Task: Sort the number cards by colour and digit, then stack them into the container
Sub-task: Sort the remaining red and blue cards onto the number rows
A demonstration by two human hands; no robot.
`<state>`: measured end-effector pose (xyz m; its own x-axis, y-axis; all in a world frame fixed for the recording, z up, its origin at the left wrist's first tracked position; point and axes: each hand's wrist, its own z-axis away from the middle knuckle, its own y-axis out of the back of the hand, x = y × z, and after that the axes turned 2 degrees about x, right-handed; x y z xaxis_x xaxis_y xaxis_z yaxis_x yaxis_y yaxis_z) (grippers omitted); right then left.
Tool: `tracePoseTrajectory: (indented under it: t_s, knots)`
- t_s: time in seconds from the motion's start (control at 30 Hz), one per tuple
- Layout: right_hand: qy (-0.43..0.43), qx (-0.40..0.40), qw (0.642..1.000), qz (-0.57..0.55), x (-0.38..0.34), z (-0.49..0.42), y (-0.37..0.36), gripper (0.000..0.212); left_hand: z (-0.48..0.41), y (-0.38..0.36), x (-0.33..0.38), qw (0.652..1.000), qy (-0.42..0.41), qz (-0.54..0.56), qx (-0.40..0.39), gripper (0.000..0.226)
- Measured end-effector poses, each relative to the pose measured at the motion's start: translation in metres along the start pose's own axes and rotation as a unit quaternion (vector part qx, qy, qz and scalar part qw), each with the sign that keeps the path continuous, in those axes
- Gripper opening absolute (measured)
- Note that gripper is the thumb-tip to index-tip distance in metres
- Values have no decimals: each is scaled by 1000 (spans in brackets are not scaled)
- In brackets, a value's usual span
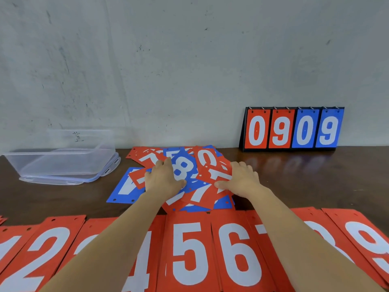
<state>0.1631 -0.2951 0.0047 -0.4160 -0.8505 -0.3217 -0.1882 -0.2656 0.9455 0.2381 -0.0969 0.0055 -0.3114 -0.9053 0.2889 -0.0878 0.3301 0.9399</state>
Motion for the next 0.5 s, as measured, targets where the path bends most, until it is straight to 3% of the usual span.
tracePoseTrajectory:
  t_s: [0.17,0.5]
  knots:
    - [-16,0,1000,-1,-2,-5,1,86,1,3,-7,993,23,116,21,56]
    - [11,41,999,11,-1,10,-4,67,8,11,-24,937,124,318,72,38]
